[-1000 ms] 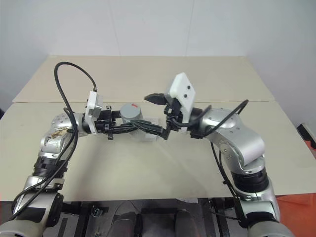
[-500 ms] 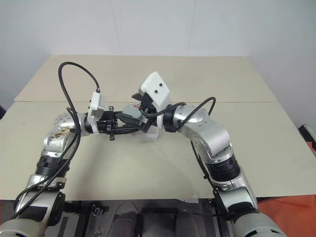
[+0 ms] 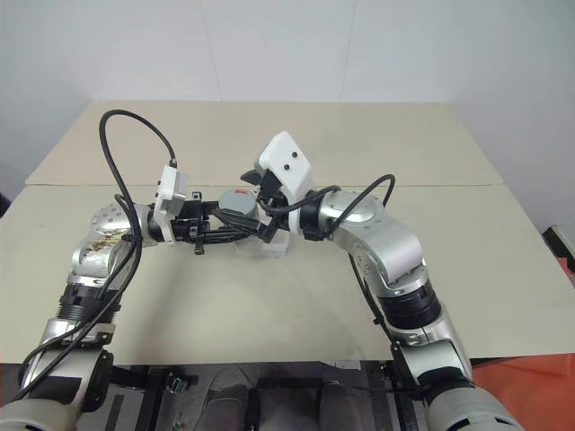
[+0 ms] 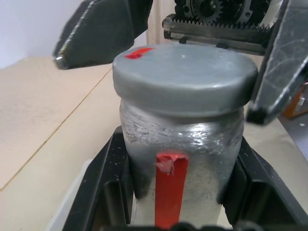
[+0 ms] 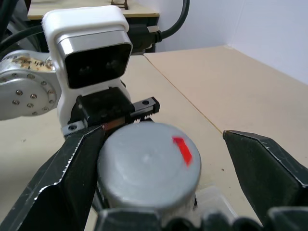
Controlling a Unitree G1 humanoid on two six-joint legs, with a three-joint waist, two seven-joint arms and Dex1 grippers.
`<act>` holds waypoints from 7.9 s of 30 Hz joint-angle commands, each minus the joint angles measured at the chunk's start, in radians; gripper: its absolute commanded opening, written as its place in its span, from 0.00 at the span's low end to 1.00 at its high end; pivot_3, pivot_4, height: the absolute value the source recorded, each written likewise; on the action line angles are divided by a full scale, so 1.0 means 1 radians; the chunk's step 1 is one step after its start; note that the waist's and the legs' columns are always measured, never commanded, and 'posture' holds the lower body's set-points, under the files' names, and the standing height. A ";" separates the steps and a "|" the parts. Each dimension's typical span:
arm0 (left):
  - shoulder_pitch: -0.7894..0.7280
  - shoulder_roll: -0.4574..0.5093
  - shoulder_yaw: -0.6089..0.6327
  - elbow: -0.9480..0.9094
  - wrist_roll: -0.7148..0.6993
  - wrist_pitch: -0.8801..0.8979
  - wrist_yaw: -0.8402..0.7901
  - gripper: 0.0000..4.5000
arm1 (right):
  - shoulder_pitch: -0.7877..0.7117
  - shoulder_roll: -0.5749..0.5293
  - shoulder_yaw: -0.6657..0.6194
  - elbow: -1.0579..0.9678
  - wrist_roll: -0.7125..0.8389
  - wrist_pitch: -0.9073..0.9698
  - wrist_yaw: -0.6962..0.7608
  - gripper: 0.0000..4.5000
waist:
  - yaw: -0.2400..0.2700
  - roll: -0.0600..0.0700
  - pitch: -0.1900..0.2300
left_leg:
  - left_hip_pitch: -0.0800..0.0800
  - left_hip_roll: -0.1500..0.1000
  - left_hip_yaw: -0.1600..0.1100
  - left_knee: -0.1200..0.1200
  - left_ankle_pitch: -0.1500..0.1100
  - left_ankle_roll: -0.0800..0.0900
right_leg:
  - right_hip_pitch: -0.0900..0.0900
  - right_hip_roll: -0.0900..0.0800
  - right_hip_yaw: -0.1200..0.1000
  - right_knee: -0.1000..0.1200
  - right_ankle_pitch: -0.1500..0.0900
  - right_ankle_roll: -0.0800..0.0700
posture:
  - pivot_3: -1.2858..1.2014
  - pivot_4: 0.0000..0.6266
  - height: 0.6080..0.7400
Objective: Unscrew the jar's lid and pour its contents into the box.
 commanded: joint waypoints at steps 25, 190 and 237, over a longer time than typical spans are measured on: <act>0.014 0.005 0.029 -0.049 -0.038 0.005 0.023 0.44 | 0.054 -0.129 -0.132 -0.146 0.186 0.036 0.074 0.99 | 0.001 0.000 0.000 | 0.000 0.000 0.000 0.000 0.000 0.000 | 0.000 0.000 0.000 -0.002 0.000 0.000 | 0.52 0.24 1.00; 0.146 0.061 -0.004 -0.158 -0.064 0.042 0.004 0.44 | -0.081 -0.084 -0.095 -0.010 0.109 0.046 0.093 0.62 | 0.001 0.000 0.000 | 0.000 0.000 0.000 0.000 0.000 0.000 | 0.000 0.000 0.000 -0.002 0.000 0.000 | 0.52 0.24 1.00; -0.123 -0.017 0.107 0.101 0.164 -0.108 0.536 0.44 | 0.285 -0.497 -0.264 -0.030 0.167 -0.065 0.456 0.98 | 0.013 -0.002 0.001 | 0.002 -0.001 0.000 0.001 0.000 0.000 | 0.003 0.000 0.001 -0.003 0.000 0.001 | 0.52 0.24 1.00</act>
